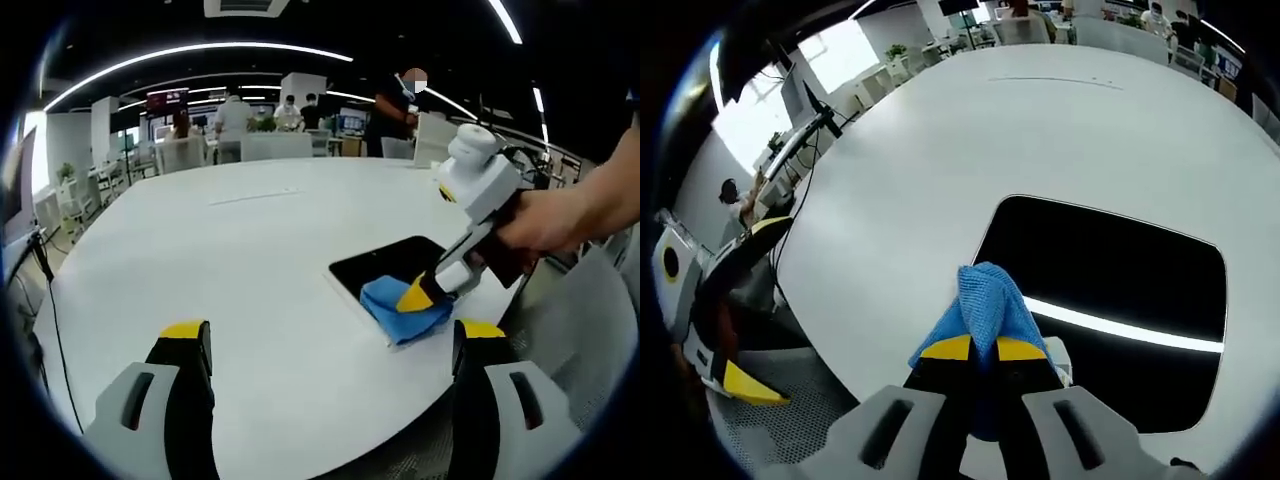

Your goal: Wipe the mirror surface with the cleaning cloth until all visible marks leave the cleaned area.

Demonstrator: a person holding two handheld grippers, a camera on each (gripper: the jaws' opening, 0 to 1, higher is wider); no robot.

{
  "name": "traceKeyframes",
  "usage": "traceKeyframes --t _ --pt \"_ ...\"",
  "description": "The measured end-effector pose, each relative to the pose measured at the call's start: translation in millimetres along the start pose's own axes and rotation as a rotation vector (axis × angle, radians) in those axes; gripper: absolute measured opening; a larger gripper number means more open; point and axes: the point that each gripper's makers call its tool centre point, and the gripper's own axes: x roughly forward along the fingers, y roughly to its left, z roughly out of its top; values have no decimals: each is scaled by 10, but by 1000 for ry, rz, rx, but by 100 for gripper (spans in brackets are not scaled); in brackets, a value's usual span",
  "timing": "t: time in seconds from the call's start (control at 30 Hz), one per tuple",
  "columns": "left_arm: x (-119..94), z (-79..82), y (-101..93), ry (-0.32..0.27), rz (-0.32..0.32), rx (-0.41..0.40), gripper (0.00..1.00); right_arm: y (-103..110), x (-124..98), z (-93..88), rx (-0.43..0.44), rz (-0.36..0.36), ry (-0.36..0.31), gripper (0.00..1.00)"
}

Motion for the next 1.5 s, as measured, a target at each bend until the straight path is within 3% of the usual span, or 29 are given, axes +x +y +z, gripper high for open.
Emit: traceKeyframes --t 0.27,0.57,0.77,0.93,1.03,1.5 --pt "-7 -15 -20 7 -2 15 99 1 -1 2 -18 -12 -18 1" --pt "-27 -13 -2 0 12 12 99 -37 -7 20 -30 -9 3 1" --pt "-8 1 0 -3 3 12 99 -99 53 125 -16 -6 8 1" --pt "-25 6 -5 -11 8 13 99 -101 86 135 -75 -2 14 1" --pt "-3 10 -14 -4 0 12 99 -114 97 144 -58 10 21 1" --pt "15 -19 -2 15 -3 26 97 -164 293 421 -61 22 17 1"
